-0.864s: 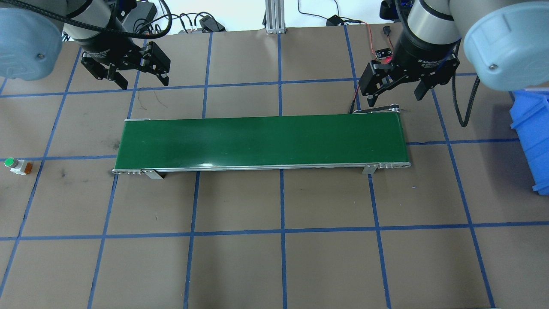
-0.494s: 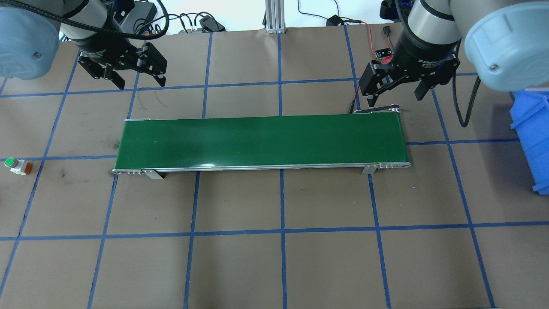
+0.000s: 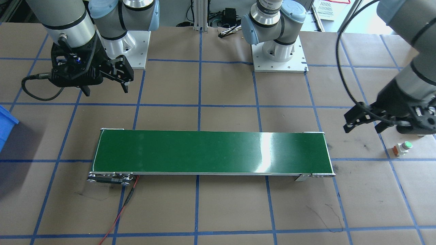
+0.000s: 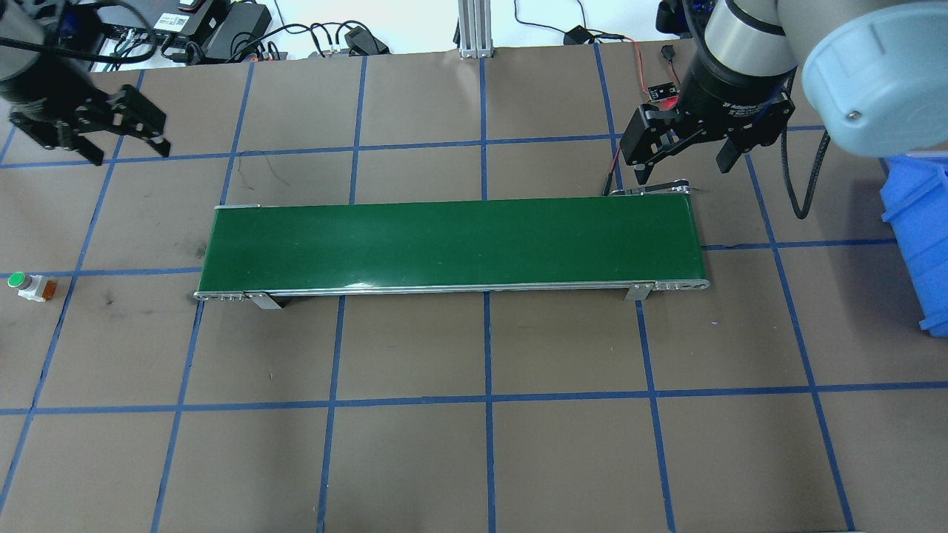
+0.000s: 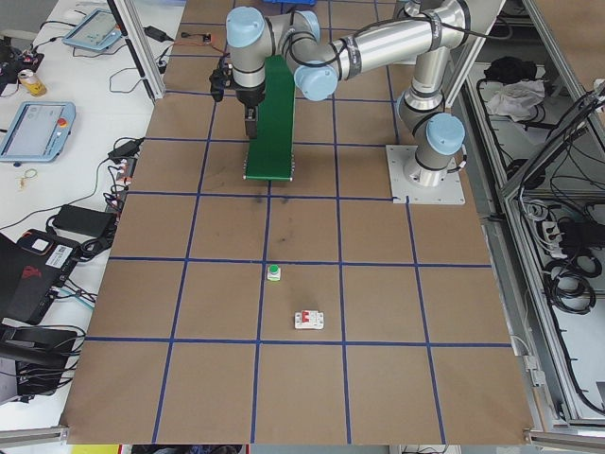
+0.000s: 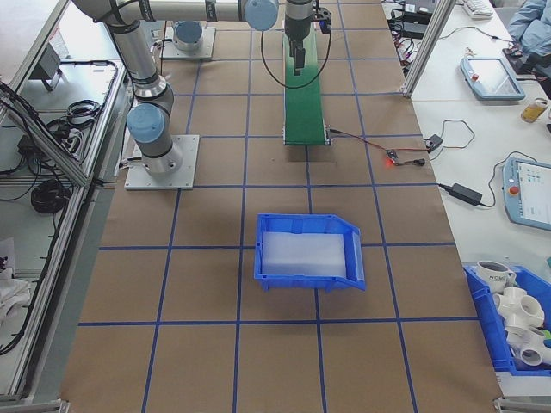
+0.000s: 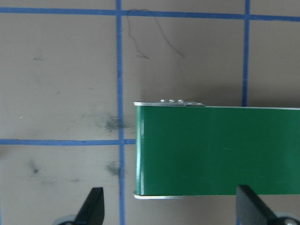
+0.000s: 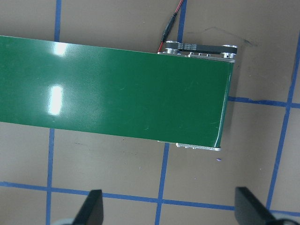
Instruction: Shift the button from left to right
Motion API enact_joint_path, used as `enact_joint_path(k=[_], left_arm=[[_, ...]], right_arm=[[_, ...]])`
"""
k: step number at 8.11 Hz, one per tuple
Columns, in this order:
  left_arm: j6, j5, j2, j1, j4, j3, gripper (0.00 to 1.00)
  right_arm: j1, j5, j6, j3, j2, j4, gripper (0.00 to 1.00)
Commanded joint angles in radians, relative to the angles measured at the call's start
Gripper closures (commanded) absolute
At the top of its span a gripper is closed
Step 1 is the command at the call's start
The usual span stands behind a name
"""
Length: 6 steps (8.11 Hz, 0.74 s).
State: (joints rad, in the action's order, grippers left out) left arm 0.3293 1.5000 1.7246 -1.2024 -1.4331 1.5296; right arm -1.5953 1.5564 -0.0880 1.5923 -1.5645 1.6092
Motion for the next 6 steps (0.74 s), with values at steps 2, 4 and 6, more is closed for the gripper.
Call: enact_joint_path(k=[2,4,6], left_arm=[[0.176,0.049,0.097,0.308,0.014,-0.008,0.0],[0.357,0.051,0.186,0.423,0.072,-0.011,0.0],[0.45,0.147,0.274,0.468,0.195,0.001,0.0]], right_arm=[[0.0,-0.001,0.001,0.0,0.0,0.0,0.0],[0.0,0.002,-0.004,0.0,0.0,0.0,0.0],[0.0,0.002,-0.003,0.0,0.0,-0.002,0.0]])
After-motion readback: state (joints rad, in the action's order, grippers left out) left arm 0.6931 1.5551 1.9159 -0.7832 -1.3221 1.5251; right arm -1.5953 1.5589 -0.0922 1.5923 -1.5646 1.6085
